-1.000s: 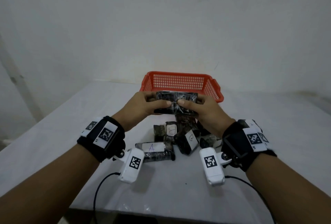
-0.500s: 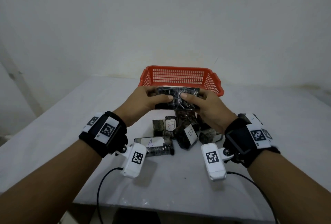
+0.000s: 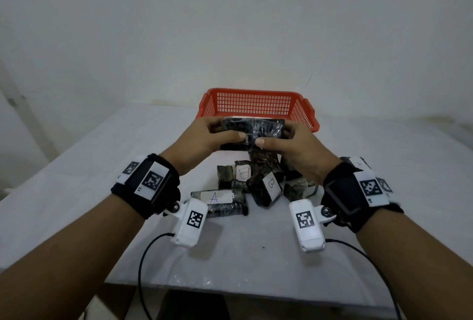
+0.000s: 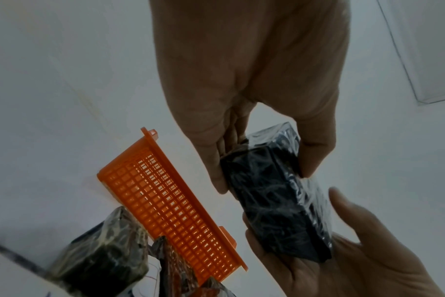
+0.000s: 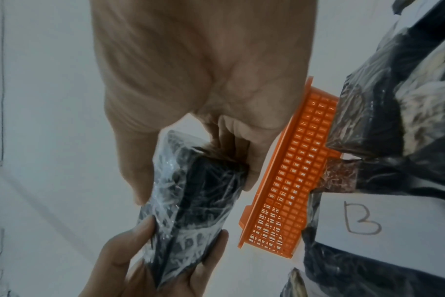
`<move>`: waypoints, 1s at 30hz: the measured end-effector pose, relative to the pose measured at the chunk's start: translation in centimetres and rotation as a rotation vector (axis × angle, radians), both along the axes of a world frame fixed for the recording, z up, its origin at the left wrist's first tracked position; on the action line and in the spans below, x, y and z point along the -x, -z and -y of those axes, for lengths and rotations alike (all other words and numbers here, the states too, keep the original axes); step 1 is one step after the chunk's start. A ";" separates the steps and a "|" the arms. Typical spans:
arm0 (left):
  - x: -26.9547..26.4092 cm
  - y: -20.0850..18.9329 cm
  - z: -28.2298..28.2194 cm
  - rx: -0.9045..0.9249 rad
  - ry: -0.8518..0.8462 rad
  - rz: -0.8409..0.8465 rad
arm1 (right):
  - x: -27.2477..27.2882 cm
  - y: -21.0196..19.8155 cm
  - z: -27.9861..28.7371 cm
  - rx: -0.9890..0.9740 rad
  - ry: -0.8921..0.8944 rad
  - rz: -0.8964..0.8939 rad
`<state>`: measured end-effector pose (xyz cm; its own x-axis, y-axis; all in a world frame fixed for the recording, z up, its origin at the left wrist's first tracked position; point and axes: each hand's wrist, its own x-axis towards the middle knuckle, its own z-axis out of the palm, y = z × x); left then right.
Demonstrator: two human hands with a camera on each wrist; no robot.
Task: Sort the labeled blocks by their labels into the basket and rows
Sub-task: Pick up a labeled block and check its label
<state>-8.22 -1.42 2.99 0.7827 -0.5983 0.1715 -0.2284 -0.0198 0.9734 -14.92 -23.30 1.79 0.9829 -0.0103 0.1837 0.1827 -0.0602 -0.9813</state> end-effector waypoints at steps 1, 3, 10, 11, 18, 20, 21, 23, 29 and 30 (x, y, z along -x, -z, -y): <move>0.0 0.0 0.0 -0.008 -0.016 0.014 | 0.0 0.0 -0.1 -0.008 -0.001 -0.003; -0.2 0.0 -0.1 -0.009 -0.007 0.010 | 0.0 0.0 -0.1 -0.004 0.015 -0.002; -0.1 0.0 0.1 0.016 -0.019 -0.002 | 0.3 0.0 0.2 0.040 -0.008 -0.010; -0.1 -0.1 0.1 0.009 -0.018 0.002 | 0.3 0.0 0.3 0.057 -0.003 -0.008; -0.2 -0.3 -0.1 -0.063 -0.005 0.058 | 0.2 -0.1 0.2 0.037 -0.007 -0.011; -0.1 -0.2 -0.2 -0.054 0.007 0.038 | 0.4 0.0 0.2 0.038 0.022 -0.002; 0.0 -0.2 -0.2 -0.047 0.023 0.029 | 0.5 0.0 0.2 0.052 0.042 0.009; 0.3 -0.1 -0.1 -0.043 0.045 0.029 | 0.7 0.0 0.2 0.073 0.061 0.025; 0.3 0.0 0.0 -0.052 -0.002 0.058 | 0.9 0.0 -0.1 0.115 0.027 0.030; 0.3 0.0 0.0 -0.051 0.020 0.051 | 0.9 0.0 -0.1 0.127 0.033 0.036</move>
